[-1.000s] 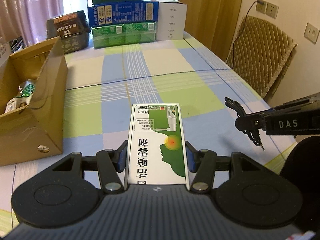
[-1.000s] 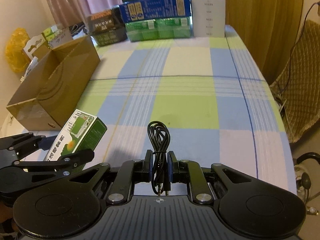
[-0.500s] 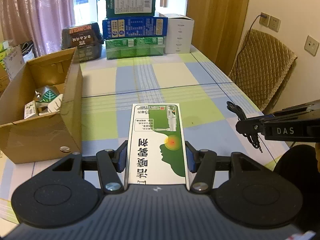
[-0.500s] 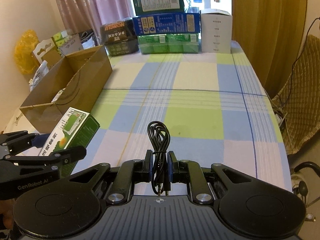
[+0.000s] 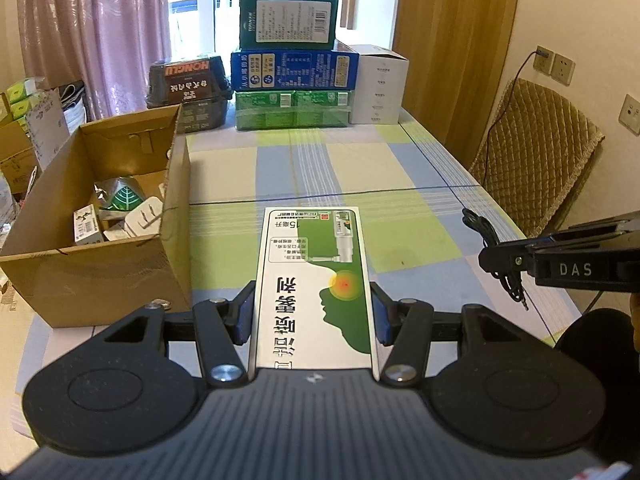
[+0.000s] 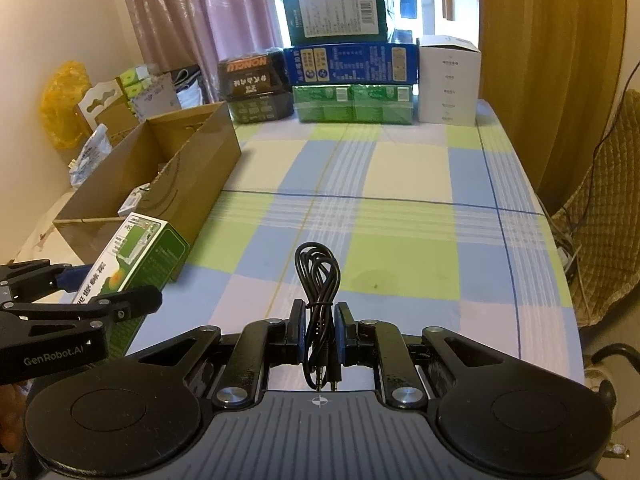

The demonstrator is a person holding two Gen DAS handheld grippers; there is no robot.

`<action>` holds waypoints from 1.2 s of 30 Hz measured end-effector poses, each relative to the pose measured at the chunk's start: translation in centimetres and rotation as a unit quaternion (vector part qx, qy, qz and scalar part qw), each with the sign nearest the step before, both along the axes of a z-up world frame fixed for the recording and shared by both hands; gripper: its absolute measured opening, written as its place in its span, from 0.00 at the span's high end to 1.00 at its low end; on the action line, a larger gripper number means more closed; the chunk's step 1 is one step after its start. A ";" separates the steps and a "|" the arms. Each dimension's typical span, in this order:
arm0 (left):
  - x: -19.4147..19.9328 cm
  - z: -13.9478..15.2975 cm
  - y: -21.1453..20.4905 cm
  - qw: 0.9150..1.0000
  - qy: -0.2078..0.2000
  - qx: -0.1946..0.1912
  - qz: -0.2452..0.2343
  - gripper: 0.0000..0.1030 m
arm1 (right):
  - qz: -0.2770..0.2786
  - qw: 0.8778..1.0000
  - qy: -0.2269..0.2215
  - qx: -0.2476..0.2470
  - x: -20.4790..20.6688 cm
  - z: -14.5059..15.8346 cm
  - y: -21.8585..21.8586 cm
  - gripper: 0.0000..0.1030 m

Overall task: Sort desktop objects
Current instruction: 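Lift and carry the medicine box and black cable over the cardboard box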

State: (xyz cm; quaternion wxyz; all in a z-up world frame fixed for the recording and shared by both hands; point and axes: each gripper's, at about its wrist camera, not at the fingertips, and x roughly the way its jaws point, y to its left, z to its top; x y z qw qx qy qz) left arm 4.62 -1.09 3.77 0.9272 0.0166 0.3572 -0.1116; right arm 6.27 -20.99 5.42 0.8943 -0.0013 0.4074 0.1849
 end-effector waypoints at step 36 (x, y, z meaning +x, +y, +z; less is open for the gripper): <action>-1.5 2.9 9.8 0.996 -0.024 0.000 0.087 0.51 | 0.083 0.997 -0.004 0.002 1.2 0.5 9.0 0.89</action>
